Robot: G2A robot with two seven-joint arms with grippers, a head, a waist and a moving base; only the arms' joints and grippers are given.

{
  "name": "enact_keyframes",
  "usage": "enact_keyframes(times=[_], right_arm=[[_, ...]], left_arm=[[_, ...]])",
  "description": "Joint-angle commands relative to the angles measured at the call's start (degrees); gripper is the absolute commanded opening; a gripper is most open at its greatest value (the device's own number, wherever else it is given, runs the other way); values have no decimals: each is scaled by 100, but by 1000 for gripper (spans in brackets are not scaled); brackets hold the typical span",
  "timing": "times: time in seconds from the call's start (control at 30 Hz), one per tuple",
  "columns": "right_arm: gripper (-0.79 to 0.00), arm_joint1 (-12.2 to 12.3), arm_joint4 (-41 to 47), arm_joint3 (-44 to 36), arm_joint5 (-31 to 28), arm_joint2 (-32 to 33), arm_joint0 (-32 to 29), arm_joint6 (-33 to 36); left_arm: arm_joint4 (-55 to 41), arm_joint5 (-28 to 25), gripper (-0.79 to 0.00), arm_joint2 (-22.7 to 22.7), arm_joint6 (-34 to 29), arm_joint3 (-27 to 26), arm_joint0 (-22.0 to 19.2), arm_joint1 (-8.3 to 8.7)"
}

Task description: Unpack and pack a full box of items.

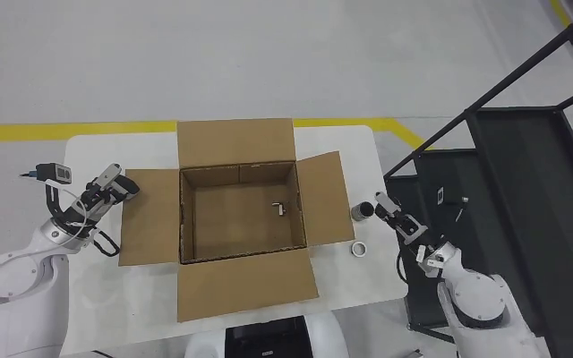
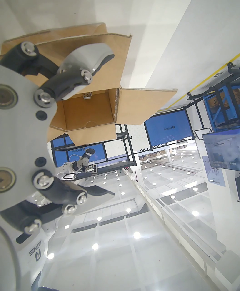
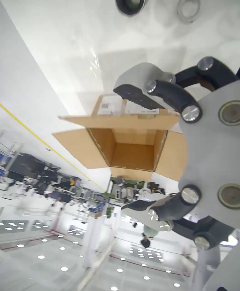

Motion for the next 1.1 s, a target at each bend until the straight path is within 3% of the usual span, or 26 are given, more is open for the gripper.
enact_keyframes(times=[0.0,0.27,0.5,0.7,0.77,0.83,0.9,0.97,1.07], right_arm=[[0,-5,-65,272,92,112,-56,-198],[0,-18,-2140,1052,624,-311,0,-1036],[0,-69,-3202,1592,1012,-962,274,-1626],[0,-80,-3947,1932,1330,-1296,443,-1673],[-105,-86,-4071,2019,1415,-1382,479,-1653],[-305,-89,-4257,2091,1494,-1469,513,-1642],[-369,-95,-4366,2159,1565,-1542,549,-1647],[-289,-97,-4537,2207,1657,-1606,584,-1628],[-243,-98,-4666,2235,1731,-1666,601,-1554]], left_arm=[[0,0,0,0,0,0,0,0],[0,0,0,0,0,0,0,0],[0,0,0,0,0,0,0,0],[0,0,0,0,0,0,0,0],[0,0,0,0,0,0,0,0],[0,0,0,0,0,0,0,0],[0,0,0,0,0,0,0,0],[0,0,0,0,0,0,0,0],[0,0,0,0,0,0,0,0]])
